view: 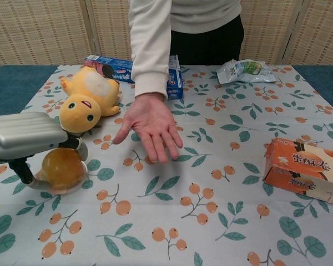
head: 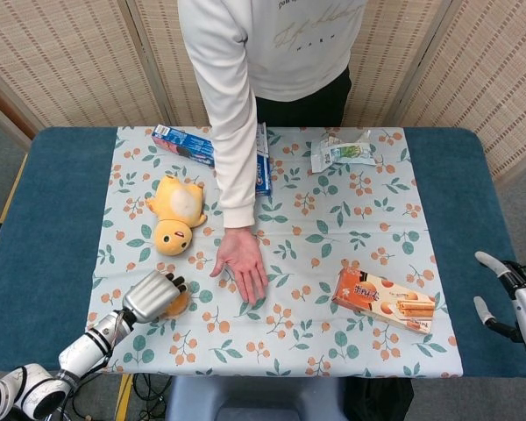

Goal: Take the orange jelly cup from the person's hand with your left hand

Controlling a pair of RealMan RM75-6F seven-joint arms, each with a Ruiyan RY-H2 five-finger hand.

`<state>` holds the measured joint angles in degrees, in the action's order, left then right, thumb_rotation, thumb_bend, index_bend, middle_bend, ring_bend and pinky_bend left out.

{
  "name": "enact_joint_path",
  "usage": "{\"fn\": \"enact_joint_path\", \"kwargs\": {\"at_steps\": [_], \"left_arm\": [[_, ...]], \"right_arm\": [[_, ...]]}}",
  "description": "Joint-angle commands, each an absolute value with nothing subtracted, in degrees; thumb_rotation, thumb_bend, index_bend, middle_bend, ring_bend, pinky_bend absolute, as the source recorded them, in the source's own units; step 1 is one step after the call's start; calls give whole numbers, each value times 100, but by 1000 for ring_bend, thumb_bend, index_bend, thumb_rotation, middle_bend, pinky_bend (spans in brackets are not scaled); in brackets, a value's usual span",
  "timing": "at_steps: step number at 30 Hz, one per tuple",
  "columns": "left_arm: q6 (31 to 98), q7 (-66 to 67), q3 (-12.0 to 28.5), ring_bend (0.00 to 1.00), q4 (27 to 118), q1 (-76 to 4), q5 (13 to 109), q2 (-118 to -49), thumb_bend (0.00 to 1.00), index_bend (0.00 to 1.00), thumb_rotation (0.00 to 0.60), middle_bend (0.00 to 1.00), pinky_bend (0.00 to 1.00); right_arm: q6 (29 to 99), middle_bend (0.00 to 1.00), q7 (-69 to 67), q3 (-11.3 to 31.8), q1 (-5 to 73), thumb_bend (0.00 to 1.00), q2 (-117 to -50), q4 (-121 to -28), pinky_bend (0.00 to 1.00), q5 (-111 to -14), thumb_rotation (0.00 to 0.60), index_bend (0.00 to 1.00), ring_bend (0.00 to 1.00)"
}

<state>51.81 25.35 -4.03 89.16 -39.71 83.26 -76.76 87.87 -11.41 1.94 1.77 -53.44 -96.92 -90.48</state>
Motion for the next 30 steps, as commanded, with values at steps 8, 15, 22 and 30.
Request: {"fn": "enact_joint_path", "kwargs": {"at_steps": [8,15,22,30], "left_arm": [[5619,3174,-270,138,9694,-3632,7589,-7235,259,0,600,64,364],[6751,3219,-140,138,10248,-2999,7341,-6704,259,0,600,64,332],[7854,3133,8,138,10593,-2271,6947,-6372,259,0,600,64,310],[8798,2995,34,138,10643,-1607,7014,-6446,259,0,600,63,287]], "right_arm": [[8825,272,-1176,187,145,391,-5334,-9659,411,-9036,600,171,214],[8854,272,-1217,182,115,390,-5340,-9617,411,-9020,600,171,214],[8792,272,-1263,199,171,391,-5394,-9568,411,-9037,600,171,214],[8698,272,-1282,189,237,391,-5479,-9531,411,-9070,600,171,214]]}}
